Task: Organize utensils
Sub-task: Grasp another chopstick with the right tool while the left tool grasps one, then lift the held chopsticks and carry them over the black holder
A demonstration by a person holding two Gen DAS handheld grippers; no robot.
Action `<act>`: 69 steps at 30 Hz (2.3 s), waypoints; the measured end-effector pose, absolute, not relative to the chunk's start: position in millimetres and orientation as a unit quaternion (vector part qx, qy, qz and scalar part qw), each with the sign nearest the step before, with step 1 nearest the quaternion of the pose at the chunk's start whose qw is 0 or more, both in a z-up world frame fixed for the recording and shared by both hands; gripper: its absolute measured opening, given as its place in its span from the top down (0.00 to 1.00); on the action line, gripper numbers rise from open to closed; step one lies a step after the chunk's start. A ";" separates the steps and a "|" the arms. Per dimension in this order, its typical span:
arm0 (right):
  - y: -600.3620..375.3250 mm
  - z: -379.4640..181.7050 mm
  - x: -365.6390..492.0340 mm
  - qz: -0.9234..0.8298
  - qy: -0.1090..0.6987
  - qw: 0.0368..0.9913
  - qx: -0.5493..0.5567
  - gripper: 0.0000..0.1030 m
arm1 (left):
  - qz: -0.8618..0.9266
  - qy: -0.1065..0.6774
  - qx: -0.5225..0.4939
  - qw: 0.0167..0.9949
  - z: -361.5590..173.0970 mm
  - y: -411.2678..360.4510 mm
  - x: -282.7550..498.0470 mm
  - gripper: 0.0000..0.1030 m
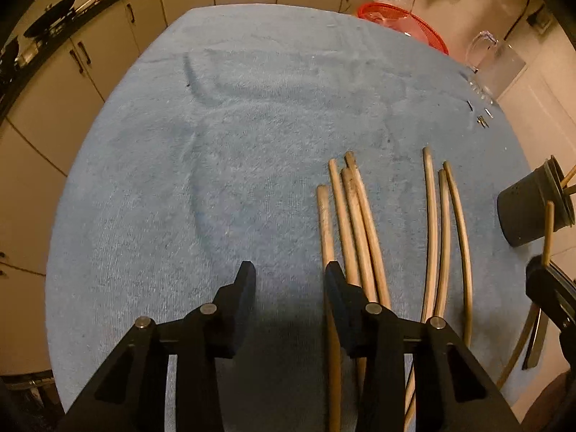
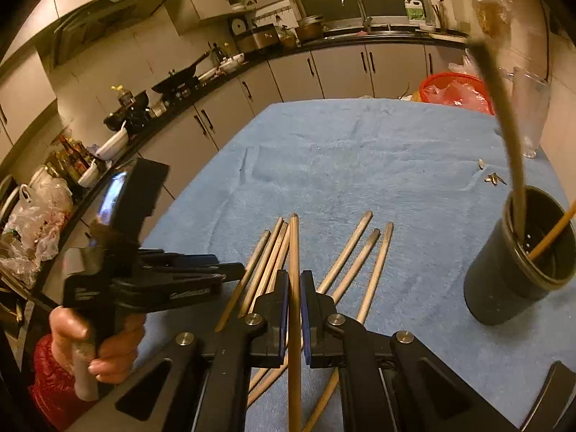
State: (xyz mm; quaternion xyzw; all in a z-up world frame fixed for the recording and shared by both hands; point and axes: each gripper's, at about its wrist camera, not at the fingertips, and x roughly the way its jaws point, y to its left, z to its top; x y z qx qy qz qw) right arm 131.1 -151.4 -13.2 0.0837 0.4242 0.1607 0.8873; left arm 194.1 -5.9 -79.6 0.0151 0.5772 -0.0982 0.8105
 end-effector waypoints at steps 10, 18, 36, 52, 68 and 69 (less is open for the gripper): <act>-165.0 -11.1 119.1 0.164 0.414 0.889 0.106 0.94 | -0.096 0.589 0.014 0.802 -74.7 -23.5 209.5 0.59; -165.5 -10.0 116.6 0.162 0.412 0.890 0.112 0.94 | -0.073 0.589 0.049 0.803 -80.0 -36.0 229.3 0.77; -162.7 15.9 100.7 0.161 0.365 0.910 0.114 0.94 | -0.116 0.485 -0.017 0.867 -2.3 -6.5 190.0 0.93; -166.0 59.6 54.9 0.161 0.249 0.946 0.128 0.94 | -0.121 0.332 -0.036 0.935 99.8 24.5 97.4 0.93; -174.5 65.9 48.7 0.159 0.238 0.948 0.139 0.94 | -0.130 0.330 -0.035 0.934 103.3 19.5 94.0 0.93; -174.4 66.3 48.9 0.158 0.238 0.948 0.140 0.94 | -0.132 0.329 -0.035 0.934 103.5 20.2 93.7 0.93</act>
